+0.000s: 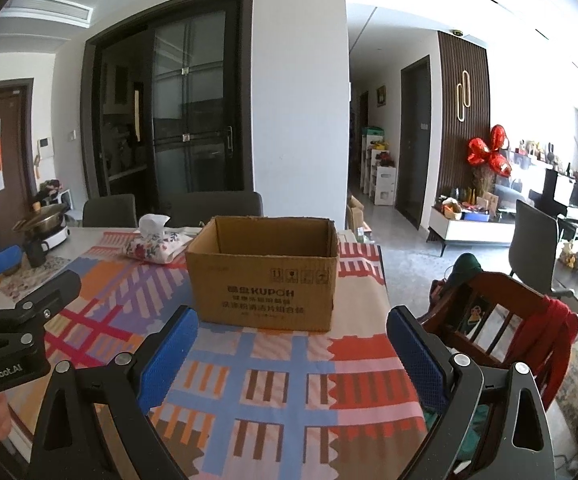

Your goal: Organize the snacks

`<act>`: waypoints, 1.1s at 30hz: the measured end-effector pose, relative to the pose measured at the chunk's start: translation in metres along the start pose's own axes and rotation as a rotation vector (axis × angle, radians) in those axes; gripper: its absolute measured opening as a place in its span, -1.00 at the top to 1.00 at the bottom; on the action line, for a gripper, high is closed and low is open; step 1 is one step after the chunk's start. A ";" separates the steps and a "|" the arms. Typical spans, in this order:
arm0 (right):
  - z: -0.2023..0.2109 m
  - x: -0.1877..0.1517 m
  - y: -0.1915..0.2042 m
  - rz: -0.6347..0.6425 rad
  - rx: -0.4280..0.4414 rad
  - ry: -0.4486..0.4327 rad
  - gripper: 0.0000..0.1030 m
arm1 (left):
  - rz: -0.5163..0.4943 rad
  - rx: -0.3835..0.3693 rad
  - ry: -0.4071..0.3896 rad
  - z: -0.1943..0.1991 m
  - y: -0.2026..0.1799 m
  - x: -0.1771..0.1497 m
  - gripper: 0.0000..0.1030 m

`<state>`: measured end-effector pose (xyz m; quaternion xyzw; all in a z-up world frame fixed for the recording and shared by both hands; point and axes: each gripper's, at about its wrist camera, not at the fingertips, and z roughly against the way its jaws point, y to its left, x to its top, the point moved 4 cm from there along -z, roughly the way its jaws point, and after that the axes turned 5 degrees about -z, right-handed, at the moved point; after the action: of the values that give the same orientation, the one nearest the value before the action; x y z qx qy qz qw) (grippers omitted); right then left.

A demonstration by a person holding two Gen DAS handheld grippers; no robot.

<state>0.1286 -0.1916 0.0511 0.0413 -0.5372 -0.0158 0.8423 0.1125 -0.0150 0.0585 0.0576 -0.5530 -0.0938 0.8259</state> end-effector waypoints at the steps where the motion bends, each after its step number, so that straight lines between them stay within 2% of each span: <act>1: 0.000 0.000 0.000 -0.001 0.001 -0.002 -0.87 | 0.000 -0.002 -0.001 0.000 0.000 0.000 -1.00; 33: -0.001 -0.003 0.000 -0.007 0.011 0.012 -0.87 | 0.005 -0.001 0.023 -0.004 -0.004 -0.004 -1.00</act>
<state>0.1280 -0.1916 0.0474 0.0479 -0.5323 -0.0159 0.8451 0.1143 -0.0177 0.0532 0.0569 -0.5436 -0.0911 0.8325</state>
